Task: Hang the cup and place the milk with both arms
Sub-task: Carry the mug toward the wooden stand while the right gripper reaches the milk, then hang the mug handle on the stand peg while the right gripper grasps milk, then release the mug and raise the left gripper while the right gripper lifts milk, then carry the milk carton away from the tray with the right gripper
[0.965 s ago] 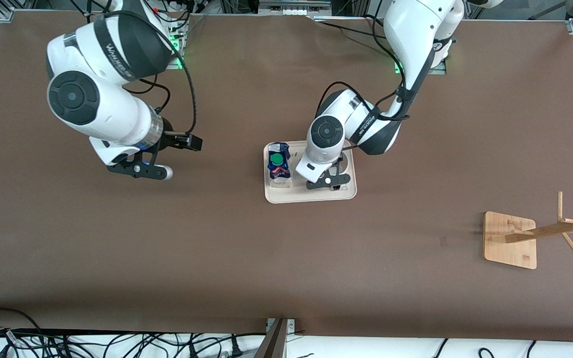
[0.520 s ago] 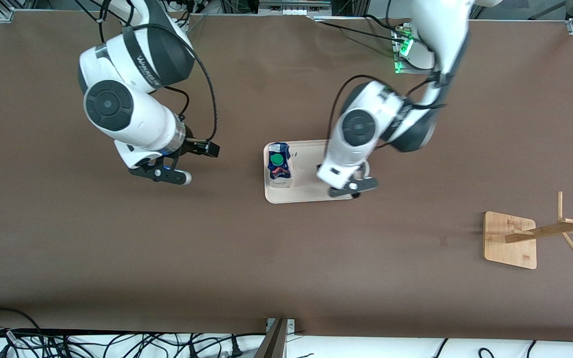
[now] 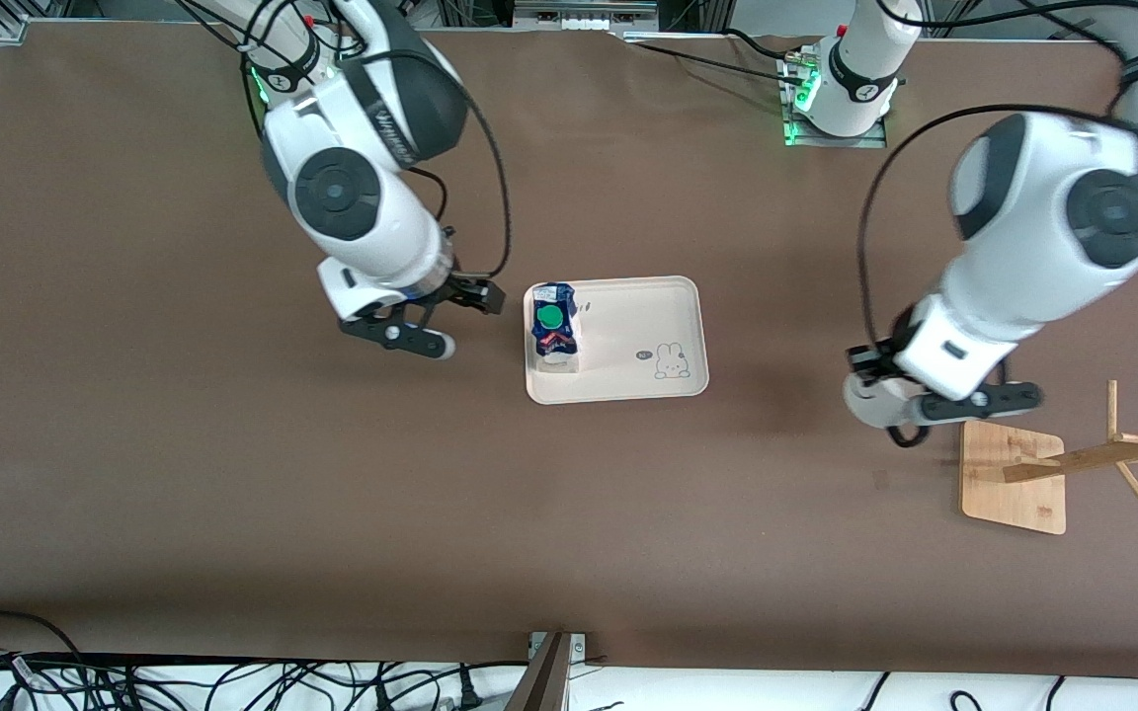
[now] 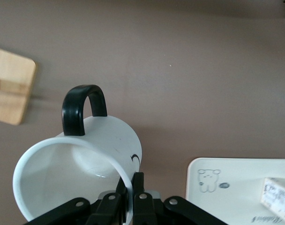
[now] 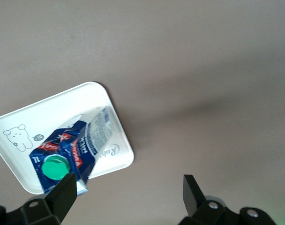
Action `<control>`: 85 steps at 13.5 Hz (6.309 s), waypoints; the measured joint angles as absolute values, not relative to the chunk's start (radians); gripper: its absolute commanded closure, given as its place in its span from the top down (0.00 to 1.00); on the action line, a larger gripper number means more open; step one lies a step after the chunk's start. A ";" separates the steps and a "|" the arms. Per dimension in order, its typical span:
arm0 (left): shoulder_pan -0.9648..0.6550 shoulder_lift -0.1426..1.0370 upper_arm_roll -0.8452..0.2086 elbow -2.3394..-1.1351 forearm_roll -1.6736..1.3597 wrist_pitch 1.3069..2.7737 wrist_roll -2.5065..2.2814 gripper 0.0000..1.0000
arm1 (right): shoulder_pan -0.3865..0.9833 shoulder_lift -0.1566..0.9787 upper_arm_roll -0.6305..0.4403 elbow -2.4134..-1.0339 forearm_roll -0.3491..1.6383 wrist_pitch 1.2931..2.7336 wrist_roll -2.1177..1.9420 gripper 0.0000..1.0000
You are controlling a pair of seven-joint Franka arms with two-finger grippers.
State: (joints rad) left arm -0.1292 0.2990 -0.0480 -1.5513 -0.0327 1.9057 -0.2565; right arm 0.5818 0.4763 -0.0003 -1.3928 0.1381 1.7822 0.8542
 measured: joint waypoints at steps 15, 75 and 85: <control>0.107 0.296 -0.050 -1.427 -0.033 1.665 0.098 0.00 | 0.651 0.576 -0.003 -1.388 0.267 1.968 1.064 1.00; -0.072 -0.021 0.064 -1.656 -0.019 1.645 0.027 1.00 | 0.495 0.559 0.018 -1.067 0.210 1.468 0.742 0.00; -0.077 -0.019 0.064 -1.652 -0.019 1.644 0.027 1.00 | 0.226 0.467 -0.029 -1.057 0.083 1.305 0.134 0.00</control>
